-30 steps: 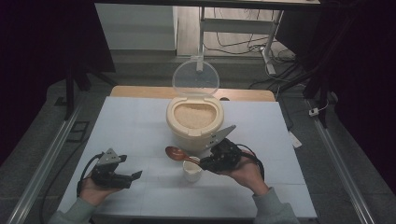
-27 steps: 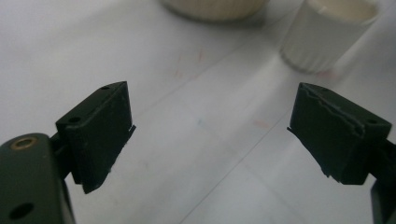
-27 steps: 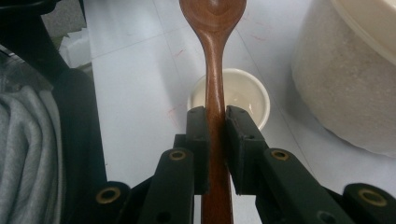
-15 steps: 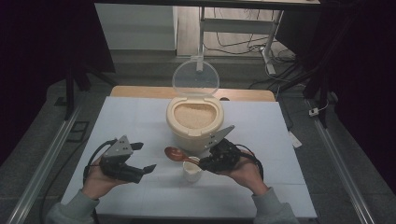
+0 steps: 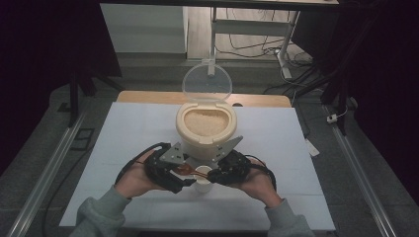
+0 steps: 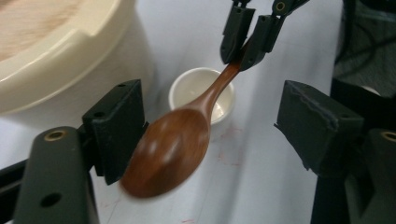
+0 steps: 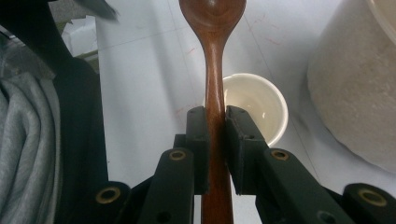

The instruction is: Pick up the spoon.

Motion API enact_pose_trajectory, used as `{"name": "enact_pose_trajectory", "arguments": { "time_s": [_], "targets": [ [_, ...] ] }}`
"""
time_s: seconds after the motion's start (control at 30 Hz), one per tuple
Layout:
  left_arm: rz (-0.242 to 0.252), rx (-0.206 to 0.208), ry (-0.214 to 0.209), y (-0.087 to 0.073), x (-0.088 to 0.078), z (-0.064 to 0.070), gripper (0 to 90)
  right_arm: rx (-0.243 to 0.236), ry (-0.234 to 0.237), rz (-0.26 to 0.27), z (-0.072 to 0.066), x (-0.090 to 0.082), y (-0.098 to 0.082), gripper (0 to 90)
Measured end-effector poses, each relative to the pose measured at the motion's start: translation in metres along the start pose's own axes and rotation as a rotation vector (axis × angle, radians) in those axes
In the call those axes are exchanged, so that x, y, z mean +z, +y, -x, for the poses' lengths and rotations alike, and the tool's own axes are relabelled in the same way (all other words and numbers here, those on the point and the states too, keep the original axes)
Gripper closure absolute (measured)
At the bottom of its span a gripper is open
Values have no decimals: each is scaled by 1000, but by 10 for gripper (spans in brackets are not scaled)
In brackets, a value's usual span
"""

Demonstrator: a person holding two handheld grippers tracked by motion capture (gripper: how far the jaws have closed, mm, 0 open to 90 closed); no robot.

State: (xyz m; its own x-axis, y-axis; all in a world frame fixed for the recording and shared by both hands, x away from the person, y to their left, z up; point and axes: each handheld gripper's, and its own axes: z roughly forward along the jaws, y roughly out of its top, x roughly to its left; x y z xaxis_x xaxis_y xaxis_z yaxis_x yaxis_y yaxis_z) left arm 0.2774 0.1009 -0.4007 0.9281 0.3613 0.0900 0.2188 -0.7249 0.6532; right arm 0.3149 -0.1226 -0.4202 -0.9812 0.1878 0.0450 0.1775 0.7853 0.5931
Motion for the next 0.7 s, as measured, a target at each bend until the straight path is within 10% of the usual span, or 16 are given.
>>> {"name": "enact_pose_trajectory", "arguments": {
  "time_s": [0.7],
  "targets": [
    [-178, 96, -176, 12, 41, -5, 590, -139, -7, -40, -14, 7, 6, 795]
  ]
}}
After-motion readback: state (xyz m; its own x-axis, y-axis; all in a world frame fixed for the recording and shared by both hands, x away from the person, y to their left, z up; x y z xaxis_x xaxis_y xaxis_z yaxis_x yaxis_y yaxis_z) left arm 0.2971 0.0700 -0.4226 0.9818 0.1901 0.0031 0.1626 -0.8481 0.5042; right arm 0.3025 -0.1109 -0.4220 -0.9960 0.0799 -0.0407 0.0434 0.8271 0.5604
